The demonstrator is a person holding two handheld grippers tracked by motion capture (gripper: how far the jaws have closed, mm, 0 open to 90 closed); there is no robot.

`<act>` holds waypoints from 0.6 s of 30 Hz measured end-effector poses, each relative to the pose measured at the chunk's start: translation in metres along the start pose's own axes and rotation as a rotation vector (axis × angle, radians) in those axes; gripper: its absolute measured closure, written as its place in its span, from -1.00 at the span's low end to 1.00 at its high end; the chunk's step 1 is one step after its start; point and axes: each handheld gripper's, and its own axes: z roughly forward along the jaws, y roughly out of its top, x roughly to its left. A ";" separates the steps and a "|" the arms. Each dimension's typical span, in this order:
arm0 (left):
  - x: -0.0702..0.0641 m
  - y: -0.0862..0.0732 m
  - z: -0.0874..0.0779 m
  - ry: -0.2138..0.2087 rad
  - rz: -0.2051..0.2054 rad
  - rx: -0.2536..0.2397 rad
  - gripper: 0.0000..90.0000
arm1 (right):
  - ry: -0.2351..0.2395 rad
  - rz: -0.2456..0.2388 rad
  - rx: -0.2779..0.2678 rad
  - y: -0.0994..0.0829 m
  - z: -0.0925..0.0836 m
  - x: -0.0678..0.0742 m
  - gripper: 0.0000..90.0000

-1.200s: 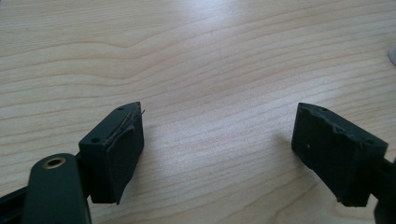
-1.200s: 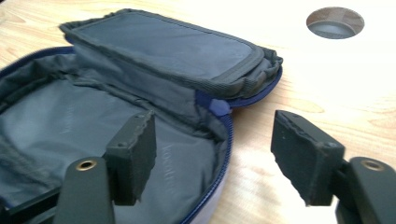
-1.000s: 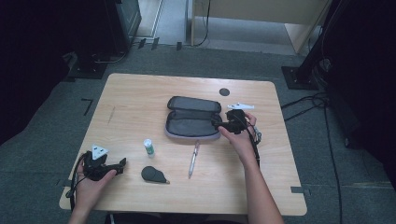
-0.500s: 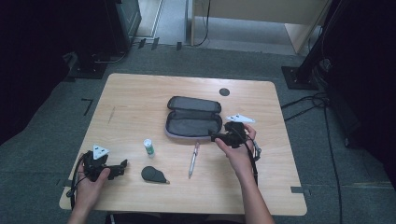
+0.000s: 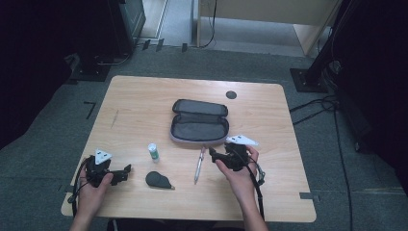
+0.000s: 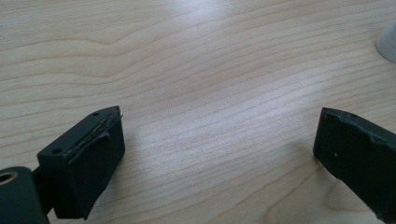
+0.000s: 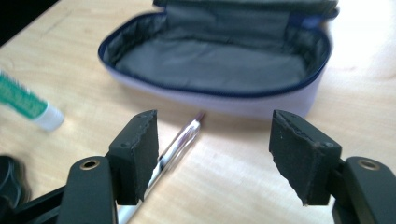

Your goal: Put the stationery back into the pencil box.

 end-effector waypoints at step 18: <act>0.000 0.000 0.000 -0.003 0.010 0.003 -0.95 | 0.054 0.050 0.110 -0.050 0.020 0.049 0.26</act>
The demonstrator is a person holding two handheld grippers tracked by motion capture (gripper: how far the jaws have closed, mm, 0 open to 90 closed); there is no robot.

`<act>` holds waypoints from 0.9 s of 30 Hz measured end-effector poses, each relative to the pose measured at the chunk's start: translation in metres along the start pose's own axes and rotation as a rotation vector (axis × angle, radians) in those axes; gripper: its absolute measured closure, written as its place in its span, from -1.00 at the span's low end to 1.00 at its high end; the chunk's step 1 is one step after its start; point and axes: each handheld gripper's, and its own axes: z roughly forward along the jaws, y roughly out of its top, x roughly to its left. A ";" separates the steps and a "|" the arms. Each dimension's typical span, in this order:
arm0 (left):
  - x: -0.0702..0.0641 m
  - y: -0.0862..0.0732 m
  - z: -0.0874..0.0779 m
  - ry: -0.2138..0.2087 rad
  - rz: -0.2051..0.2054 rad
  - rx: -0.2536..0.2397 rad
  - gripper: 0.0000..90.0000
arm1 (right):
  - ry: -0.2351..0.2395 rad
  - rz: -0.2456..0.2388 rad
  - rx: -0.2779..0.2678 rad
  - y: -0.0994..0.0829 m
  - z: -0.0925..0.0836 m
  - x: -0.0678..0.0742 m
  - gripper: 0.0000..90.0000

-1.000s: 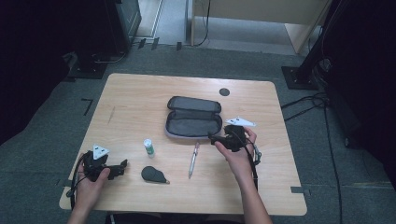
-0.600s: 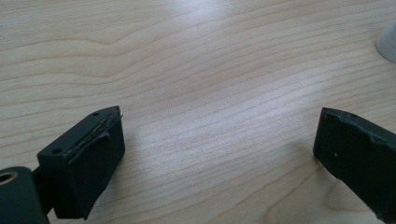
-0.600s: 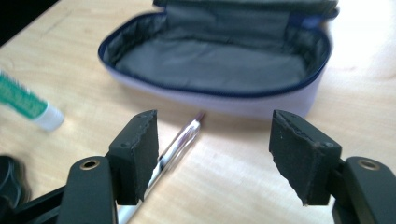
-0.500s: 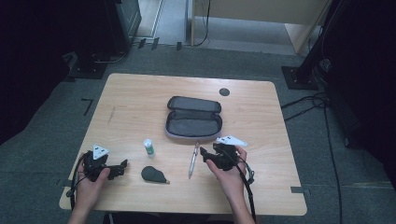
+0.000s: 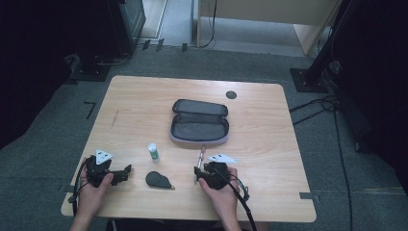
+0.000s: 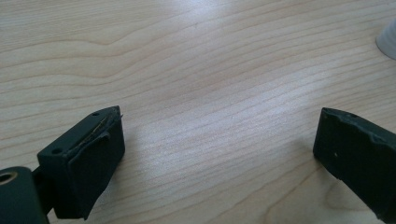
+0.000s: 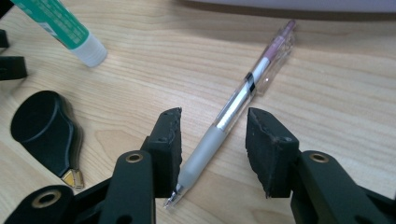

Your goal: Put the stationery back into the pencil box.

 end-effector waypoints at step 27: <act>0.000 0.000 0.000 0.001 0.002 0.002 -0.95 | -0.116 -0.127 -0.014 -0.015 0.009 0.016 0.74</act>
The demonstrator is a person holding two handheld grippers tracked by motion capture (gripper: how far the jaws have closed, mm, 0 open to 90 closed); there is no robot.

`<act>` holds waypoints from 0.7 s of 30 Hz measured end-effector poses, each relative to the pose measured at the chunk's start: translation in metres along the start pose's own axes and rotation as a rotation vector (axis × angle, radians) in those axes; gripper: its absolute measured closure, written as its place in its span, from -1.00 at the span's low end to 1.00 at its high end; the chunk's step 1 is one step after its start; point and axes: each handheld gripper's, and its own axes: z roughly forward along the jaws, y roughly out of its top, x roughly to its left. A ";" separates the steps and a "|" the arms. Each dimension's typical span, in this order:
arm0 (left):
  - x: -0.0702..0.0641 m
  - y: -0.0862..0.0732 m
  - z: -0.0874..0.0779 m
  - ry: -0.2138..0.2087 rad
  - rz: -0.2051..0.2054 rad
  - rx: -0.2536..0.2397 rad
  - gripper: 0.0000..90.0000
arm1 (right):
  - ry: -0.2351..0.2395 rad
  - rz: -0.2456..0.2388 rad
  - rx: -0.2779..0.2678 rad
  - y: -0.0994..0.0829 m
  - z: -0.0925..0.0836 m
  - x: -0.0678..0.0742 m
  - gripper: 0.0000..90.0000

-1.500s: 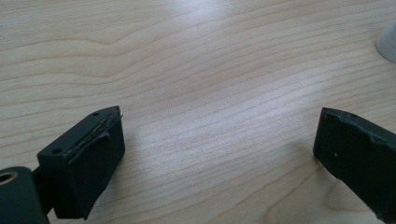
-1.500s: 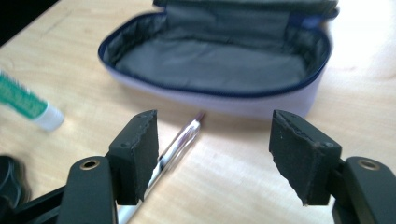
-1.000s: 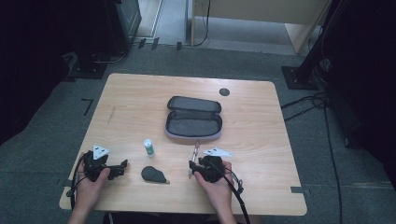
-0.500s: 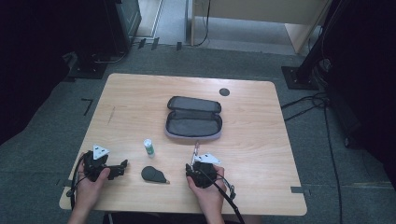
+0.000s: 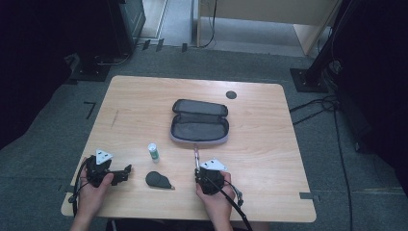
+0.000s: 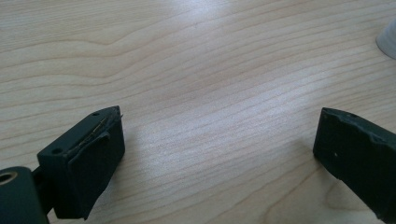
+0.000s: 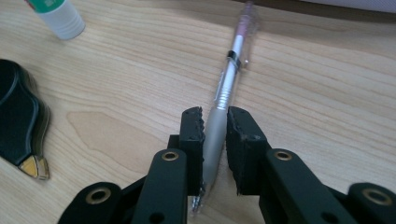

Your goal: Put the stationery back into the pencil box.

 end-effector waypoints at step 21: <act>0.000 0.000 0.000 0.001 0.001 0.000 -0.95 | 0.080 -0.210 -0.050 -0.015 -0.009 -0.018 0.78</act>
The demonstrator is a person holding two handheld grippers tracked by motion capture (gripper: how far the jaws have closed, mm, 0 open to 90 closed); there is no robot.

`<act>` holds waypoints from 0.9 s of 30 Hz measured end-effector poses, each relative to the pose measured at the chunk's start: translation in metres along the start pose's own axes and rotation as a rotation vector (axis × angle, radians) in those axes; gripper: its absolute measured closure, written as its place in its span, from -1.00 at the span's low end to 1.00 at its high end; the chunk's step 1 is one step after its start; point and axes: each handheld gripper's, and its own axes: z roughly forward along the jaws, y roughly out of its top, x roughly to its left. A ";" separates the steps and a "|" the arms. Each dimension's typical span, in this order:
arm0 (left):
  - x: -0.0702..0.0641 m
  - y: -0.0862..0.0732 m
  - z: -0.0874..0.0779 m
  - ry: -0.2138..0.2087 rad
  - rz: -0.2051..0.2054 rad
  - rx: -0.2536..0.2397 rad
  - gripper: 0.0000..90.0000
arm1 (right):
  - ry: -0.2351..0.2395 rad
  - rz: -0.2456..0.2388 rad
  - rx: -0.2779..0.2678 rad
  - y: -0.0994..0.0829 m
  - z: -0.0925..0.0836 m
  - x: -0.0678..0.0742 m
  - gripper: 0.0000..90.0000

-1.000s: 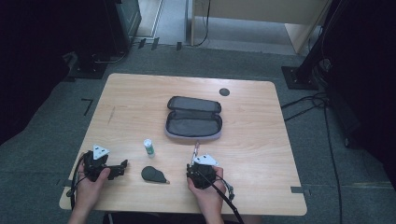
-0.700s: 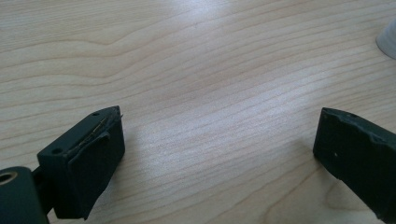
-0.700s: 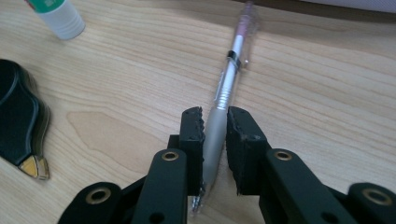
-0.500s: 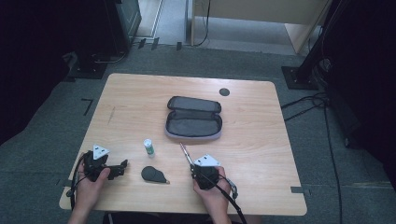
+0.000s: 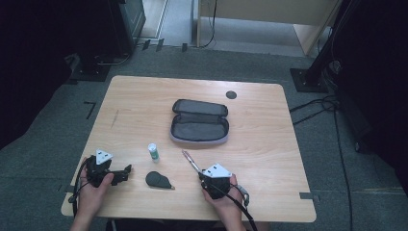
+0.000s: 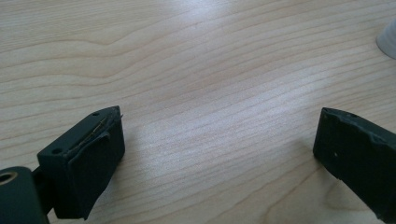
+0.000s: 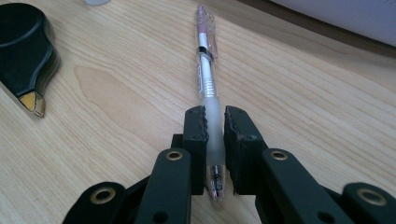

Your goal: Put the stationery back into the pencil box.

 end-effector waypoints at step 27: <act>0.000 0.000 0.000 0.000 0.000 0.000 -0.95 | 0.125 -0.021 -0.056 0.034 -0.038 -0.038 0.82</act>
